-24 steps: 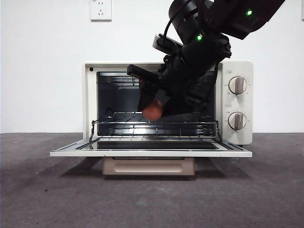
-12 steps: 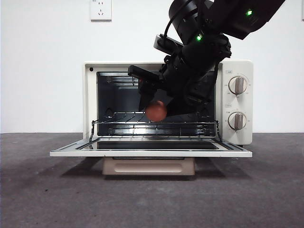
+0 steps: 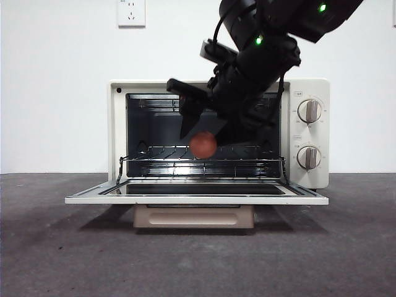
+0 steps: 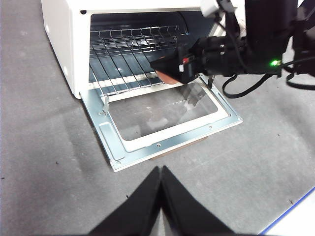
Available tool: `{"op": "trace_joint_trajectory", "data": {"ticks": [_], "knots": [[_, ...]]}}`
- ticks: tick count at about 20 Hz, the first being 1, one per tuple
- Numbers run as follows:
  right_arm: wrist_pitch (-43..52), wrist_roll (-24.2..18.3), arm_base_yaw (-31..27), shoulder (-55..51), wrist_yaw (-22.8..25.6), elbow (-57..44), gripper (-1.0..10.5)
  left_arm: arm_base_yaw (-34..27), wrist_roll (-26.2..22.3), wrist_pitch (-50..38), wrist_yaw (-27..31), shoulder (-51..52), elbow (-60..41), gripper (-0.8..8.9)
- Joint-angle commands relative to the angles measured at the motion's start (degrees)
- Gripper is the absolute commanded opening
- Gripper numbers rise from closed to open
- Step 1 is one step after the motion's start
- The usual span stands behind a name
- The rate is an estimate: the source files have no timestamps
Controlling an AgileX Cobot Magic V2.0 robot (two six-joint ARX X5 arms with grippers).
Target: Eggoven
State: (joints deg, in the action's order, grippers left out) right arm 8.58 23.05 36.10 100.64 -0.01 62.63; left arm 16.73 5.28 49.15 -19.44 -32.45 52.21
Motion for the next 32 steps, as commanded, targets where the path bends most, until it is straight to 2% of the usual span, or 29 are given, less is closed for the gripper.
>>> {"op": "trace_joint_trajectory", "data": {"ticks": [1,8,13,17,21,24,27,32], "knots": [[-0.39,0.52,0.55,-2.45,0.17,1.14,3.0,0.11,-0.33,-1.01,-0.07,-0.11,0.44,0.06],[-10.58,-1.6,2.25,-16.31,-0.37,1.14,3.0,0.11,-0.72,-5.2,-0.07,-3.63,0.37,0.06],[-25.33,-7.13,5.95,-31.23,-0.66,1.14,3.0,-0.5,3.83,-18.21,-0.68,-9.66,-6.4,0.06],[-37.35,-7.89,7.74,-42.47,-0.57,1.14,3.0,-3.54,8.04,-30.71,-4.2,-16.9,-14.08,0.06],[-46.47,-8.07,8.04,-51.84,0.02,1.14,3.0,-7.82,8.5,-39.1,-7.69,-27.74,-17.05,0.06],[-50.27,-8.04,8.02,-57.48,0.07,1.14,3.0,-9.75,9.05,-45.48,-10.6,-37.0,-17.05,0.06],[-51.84,-8.0,8.02,-61.24,0.09,1.14,3.0,-10.4,9.16,-50.56,-11.17,-45.72,-17.05,0.06],[-52.37,-7.87,8.04,-64.17,1.38,1.14,3.0,-10.29,10.88,-58.77,-14.38,-56.54,-17.05,0.06]]}}
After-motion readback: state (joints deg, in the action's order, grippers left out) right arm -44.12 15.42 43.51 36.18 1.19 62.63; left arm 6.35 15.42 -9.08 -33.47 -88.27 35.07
